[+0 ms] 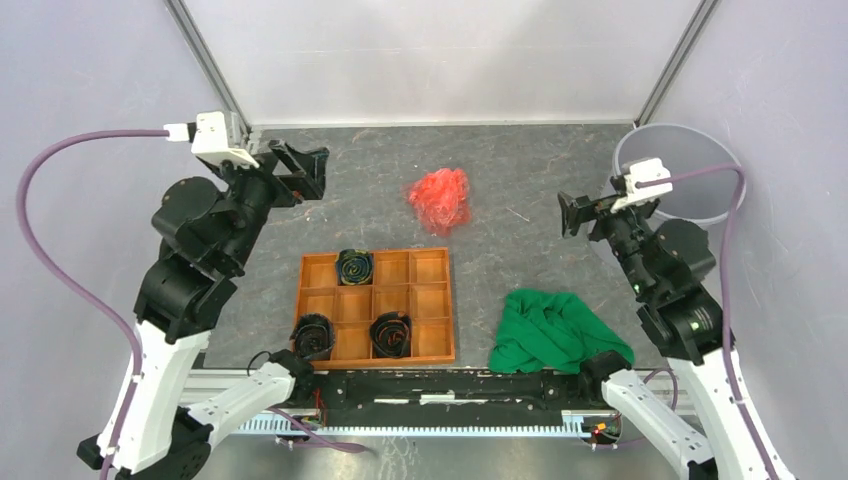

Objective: Put the trash bags into the trash bin

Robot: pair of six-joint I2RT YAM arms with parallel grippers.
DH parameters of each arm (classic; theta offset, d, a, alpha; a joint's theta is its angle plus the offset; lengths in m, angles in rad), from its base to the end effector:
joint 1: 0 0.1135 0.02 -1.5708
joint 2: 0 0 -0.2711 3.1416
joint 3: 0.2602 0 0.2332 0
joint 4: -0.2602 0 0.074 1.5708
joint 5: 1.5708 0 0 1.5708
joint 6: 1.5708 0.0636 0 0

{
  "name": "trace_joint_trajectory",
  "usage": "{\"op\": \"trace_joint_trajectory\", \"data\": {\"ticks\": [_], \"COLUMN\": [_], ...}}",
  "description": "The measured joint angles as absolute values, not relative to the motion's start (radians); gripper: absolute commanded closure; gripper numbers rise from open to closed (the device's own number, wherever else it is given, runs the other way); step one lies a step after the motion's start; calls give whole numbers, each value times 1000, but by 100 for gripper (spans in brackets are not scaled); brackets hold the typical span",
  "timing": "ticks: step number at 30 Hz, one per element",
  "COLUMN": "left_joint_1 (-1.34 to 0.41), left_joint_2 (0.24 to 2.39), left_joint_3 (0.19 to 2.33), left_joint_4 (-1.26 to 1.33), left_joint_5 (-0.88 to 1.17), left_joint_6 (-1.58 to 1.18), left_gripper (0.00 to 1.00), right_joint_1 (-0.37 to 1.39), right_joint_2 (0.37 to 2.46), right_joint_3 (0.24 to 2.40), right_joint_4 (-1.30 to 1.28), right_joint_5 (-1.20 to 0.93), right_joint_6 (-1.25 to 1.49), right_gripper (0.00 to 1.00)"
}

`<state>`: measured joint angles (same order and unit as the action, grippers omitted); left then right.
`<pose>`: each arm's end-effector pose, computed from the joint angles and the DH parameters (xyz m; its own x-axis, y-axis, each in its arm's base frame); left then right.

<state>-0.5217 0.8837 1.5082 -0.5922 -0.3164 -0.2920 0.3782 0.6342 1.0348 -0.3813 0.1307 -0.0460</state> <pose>0.1227 -0.0477 0.5079 -0.0319 -0.2972 -0.9543 0.2034 0.9328 -0.2973 0.1171 0.0376 0.4199 0.0292 -0.0375 -0.9989 -0.2439 0.9688 -0.0435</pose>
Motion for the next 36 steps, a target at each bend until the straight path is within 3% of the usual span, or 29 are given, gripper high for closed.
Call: {"op": "trace_joint_trajectory", "data": {"ticks": [8, 18, 29, 33, 36], "left_joint_1": [-482, -464, -398, -352, -324], "left_joint_2": [935, 1113, 1463, 1576, 1620], "left_joint_3": [1422, 1340, 1402, 1405, 1383], "left_joint_4": [-568, -453, -352, -323, -303], "left_joint_5": [-259, -164, -77, 4, 63], "left_joint_6": [-311, -348, -389, -393, -394], "left_gripper": [0, 0, 0, 0, 0], "right_joint_1": [442, 596, 612, 606, 595], "right_joint_2": [815, 1180, 1654, 1811, 1897], "right_joint_3": [1023, 993, 966, 984, 1029], "right_joint_4": [-303, -22, 369, 426, 430], "right_joint_5": [76, 81, 101, 73, 32], "right_joint_6": [22, 131, 228, 238, 232], "right_gripper": [2, 2, 3, 20, 44]}}
